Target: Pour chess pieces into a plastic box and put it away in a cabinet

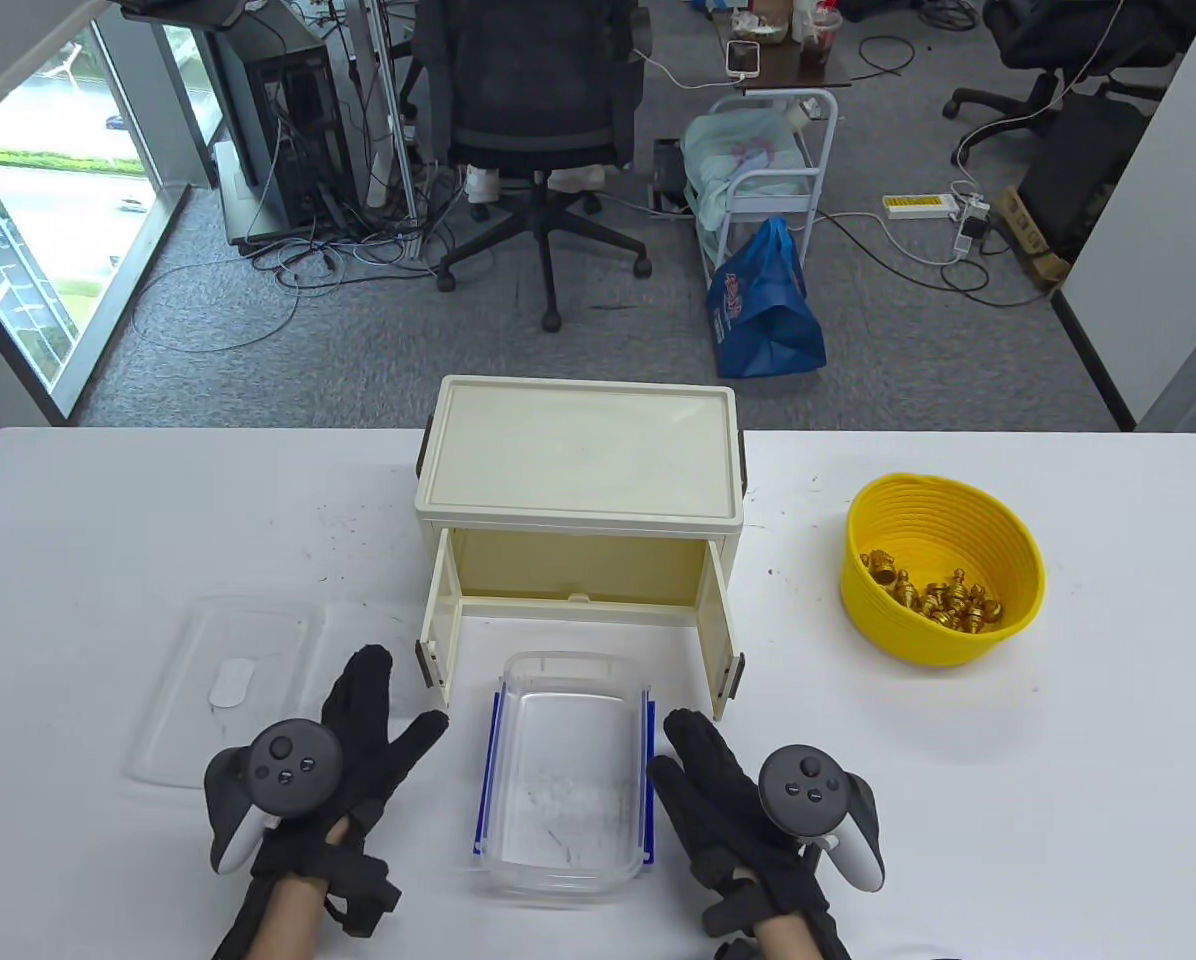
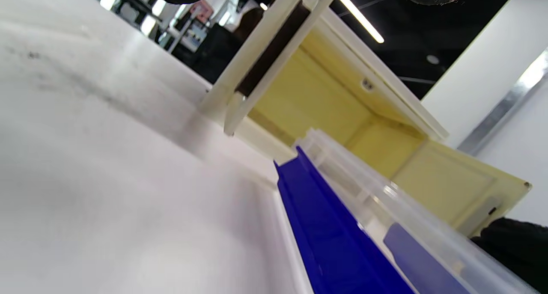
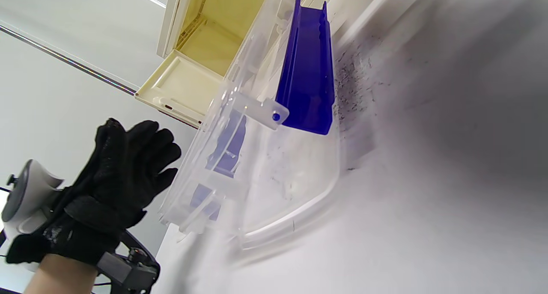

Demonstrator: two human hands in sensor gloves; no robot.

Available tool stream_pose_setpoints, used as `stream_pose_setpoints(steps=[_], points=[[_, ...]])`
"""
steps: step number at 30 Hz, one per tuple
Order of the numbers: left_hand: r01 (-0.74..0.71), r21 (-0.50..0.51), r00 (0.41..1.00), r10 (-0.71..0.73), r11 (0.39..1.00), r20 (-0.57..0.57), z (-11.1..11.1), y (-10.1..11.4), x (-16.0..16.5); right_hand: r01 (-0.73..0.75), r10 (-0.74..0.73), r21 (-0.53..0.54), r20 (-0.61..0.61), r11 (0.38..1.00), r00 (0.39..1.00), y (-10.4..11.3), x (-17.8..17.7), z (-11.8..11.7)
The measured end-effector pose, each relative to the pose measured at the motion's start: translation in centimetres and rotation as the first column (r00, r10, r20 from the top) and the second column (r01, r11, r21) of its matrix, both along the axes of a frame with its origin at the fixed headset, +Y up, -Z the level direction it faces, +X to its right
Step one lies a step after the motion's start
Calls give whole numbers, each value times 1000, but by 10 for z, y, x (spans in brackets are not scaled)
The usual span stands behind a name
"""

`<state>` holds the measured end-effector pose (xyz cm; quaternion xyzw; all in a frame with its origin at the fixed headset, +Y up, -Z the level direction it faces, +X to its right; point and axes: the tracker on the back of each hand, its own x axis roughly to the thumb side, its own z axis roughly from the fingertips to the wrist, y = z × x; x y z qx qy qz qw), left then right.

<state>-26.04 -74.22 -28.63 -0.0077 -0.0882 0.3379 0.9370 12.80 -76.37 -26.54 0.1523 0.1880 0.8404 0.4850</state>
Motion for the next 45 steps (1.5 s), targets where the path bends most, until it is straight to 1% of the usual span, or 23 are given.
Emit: stream_pose_setpoints(steps=[3,4,6,8,10,14,16,18,20,23,25,27,28,29,31,33,35,36,38,42,43,44,45], points=[[-88,-20,996,88,996,0,-1,-17,-1,3,-3,2,0,1000,1000,0,0,0],[-94,-30,996,94,995,3,-1,-16,-1,3,-3,2,0,1000,1000,0,0,0],[-77,11,997,77,997,7,3,-14,-2,-7,7,6,-2,1000,1000,2,-1,0],[-44,17,999,44,999,2,3,-13,-4,-19,20,34,-9,999,1000,9,-2,2],[-66,5,998,66,998,4,3,-15,-6,-9,12,112,-18,994,1000,23,-4,8],[-62,-6,998,63,998,30,5,-17,-4,47,-48,319,-4,947,999,68,-3,24],[-41,7,999,41,999,32,7,-16,-3,83,-102,361,32,929,994,88,5,27],[-42,10,999,42,999,33,8,-16,-3,139,-163,357,37,924,986,104,16,24],[-54,9,998,54,998,38,8,-16,-3,151,-183,312,76,938,980,116,32,16],[-39,16,998,38,999,41,9,-15,-1,131,-191,244,240,961,952,128,64,-2],[-23,10,999,23,1000,42,9,-17,-1,8,-89,191,417,982,905,132,96,-20],[-32,-3,999,32,999,37,8,-19,-2,-70,13,81,555,994,831,128,121,-35],[-39,-8,999,39,999,32,8,-20,-4,-81,68,-6,607,997,792,122,135,-44],[-41,-12,999,42,999,28,7,-20,-4,-75,102,-69,637,995,764,117,143,-49],[-44,-16,999,45,999,20,7,-21,-6,-33,188,-227,709,973,680,98,162,-62],[-41,-19,999,41,999,17,7,-22,-7,45,228,-321,758,946,611,78,174,-71],[-41,-26,999,41,999,20,7,-23,-6,196,165,-339,791,920,589,58,180,-81],[-38,-30,999,39,999,23,7,-23,-5,248,171,-362,810,899,561,49,184,-86],[-19,-37,1000,19,999,17,6,-23,-7,307,133,-354,817,883,561,34,189,-95],[-23,-52,1000,23,998,-1,4,-25,-12,473,24,-330,839,817,543,6,192,-108],[-27,-57,1000,27,998,0,4,-26,-12,499,-6,-313,843,808,538,2,192,-109],[-29,-65,1000,29,997,6,4,-27,-12,558,-89,-256,851,789,517,-3,192,-111],[-23,-66,1000,24,998,8,4,-27,-11,628,-145,-213,871,749,469,-5,191,-112]])
